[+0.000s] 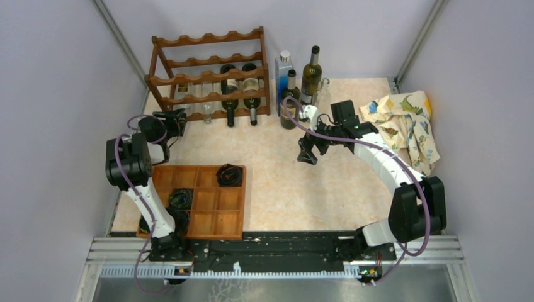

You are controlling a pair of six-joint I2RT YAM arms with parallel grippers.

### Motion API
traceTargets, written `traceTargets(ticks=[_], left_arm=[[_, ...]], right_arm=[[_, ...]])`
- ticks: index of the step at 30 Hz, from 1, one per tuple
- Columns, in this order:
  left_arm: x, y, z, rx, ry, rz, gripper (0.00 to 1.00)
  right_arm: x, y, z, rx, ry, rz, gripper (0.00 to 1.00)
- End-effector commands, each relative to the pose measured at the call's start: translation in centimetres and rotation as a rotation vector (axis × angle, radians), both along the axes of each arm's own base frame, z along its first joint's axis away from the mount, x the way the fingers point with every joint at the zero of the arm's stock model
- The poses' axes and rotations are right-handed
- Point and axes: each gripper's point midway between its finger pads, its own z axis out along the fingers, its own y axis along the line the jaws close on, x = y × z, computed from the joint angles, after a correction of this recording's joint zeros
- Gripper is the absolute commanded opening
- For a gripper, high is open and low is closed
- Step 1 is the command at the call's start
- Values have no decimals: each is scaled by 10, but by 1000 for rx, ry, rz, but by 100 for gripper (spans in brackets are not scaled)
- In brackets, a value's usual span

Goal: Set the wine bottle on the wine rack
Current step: Place the wine bottle in the wine rack.

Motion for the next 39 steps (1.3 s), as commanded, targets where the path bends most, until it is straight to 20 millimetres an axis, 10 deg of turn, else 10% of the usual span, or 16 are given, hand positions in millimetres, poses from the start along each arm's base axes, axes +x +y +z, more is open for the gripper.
traceTargets(ticks=[1,15,39], left_arm=[[8,0,7,126,42,-40,63],[35,8,3,433,65,-125,38],[31,0,-15,822,169,-218,63]], right_arm=[[3,3,29,50,-87,9,96],[-3,0,29,41,-89,4,96],[-7,-5,26,21,-98,2,96]])
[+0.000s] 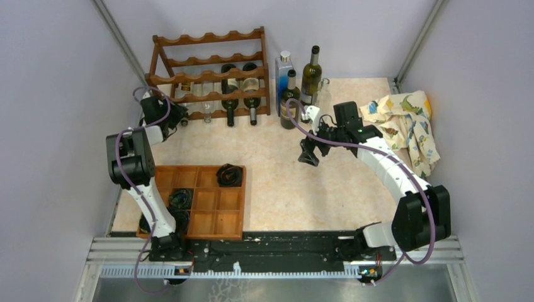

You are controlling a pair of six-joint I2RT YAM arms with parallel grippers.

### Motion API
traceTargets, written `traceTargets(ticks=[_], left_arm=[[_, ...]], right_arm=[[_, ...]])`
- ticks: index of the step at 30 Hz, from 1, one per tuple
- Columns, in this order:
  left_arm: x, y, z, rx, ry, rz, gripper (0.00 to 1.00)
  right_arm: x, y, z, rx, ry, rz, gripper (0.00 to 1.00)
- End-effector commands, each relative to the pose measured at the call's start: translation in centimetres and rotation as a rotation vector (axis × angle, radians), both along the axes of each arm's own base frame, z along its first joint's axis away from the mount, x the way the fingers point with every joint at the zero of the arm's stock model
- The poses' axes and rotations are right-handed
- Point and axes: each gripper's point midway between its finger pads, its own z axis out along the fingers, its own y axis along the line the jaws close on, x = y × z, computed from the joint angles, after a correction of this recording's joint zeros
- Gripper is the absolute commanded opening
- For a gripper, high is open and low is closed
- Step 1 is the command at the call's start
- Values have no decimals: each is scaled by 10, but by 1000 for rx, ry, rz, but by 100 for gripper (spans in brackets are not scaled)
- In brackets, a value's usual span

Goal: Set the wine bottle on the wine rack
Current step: Place the wine bottle in the wine rack.

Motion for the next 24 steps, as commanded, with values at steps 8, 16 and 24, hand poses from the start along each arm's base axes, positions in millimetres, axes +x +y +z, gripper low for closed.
traceTargets(ticks=[8,16,24], left_arm=[[-5,-12,33,138,-218,-18,69],[-20,5,55,141,-255,84,87],[-59,12,61,99,-207,134,99]], right_arm=[[-2,-4,13,4,-65,6,96],[-3,-3,14,9,-70,10,96],[-5,-2,19,21,-83,21,96]])
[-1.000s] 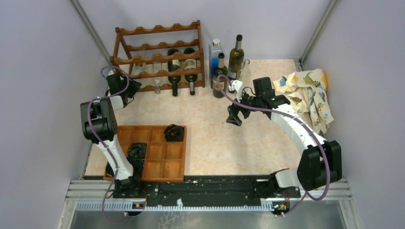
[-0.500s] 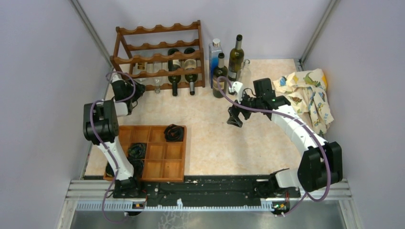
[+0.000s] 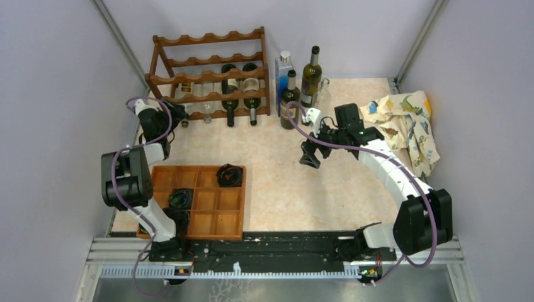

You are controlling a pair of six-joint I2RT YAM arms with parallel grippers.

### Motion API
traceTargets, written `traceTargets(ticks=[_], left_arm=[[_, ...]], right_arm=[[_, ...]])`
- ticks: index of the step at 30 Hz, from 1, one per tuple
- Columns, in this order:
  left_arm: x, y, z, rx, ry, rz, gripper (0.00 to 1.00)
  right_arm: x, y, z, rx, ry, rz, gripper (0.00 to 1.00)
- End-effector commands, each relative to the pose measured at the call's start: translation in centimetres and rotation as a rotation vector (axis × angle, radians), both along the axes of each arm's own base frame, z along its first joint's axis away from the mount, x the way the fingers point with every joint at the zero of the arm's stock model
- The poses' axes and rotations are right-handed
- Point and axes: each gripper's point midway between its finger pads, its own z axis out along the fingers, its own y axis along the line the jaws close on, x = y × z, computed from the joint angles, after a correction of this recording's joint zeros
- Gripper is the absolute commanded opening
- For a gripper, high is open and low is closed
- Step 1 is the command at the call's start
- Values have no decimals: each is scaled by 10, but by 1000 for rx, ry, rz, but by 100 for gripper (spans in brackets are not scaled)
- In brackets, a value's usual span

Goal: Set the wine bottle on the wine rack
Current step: Place the wine bottle in the wine rack.

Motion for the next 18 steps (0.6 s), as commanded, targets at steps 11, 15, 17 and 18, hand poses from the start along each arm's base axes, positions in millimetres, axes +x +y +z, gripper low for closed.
traceTargets(ticks=[11,15,17,18], left_arm=[[-110,-21,108,-41,210,-67,99],[-132,-59,221,-176,-26,-190,99],[-143,-78,274,-269,-99,-256,99],[-147,-84,299,-309,-118,-263,99]], right_arm=[[-10,-1,50,58,-155,28,97],[-16,0,64,87,-174,18,97],[-19,2,70,116,-179,13,98],[-19,3,72,133,-180,2,98]])
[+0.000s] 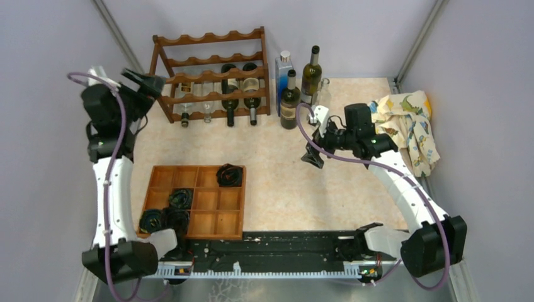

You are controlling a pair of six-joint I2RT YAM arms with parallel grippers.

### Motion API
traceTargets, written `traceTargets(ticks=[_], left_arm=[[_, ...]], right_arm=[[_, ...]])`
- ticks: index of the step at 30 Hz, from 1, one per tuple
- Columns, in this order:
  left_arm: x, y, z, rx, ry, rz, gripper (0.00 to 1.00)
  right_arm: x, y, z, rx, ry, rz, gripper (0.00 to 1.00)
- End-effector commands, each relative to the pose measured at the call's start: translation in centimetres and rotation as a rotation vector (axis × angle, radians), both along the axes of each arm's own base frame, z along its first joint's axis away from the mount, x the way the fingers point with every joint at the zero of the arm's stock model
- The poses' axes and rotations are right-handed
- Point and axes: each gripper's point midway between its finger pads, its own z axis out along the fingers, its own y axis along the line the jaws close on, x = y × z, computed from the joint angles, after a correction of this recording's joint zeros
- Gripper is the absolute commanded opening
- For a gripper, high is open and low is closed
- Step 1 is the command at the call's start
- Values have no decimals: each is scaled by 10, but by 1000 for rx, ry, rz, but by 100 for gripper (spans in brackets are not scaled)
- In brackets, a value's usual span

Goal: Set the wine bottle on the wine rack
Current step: Place the wine bottle in the wine rack, then pick up the wine bottle from the center of the board.

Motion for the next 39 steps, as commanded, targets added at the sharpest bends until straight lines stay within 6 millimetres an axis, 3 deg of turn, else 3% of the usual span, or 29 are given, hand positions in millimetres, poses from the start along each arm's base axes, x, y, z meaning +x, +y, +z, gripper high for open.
traceTargets(ticks=[1,6,10,12,14,25,32,39], left_arm=[[-32,-45,96,-233,-55,-134,99],[-59,-49,210,-324,-155,-94,99],[-85,-57,307,-318,-427,-159,99],[-99,-73,342,-311,-565,-279,99],[-110,-86,363,-324,-654,-388,99],[-145,-95,392,-363,-784,-463,99],[-154,-98,397,-377,-808,-487,99],[-146,-102,391,-411,-775,-533,99]], right_arm=[[-6,6,28,97,-51,-3,98],[0,14,45,193,-62,-37,98],[9,18,64,239,-84,-63,97],[13,17,69,239,-93,-82,97],[16,15,68,225,-95,-93,97],[16,9,66,202,-71,-135,97],[18,9,72,215,-61,-164,97],[19,4,75,187,-98,-173,97]])
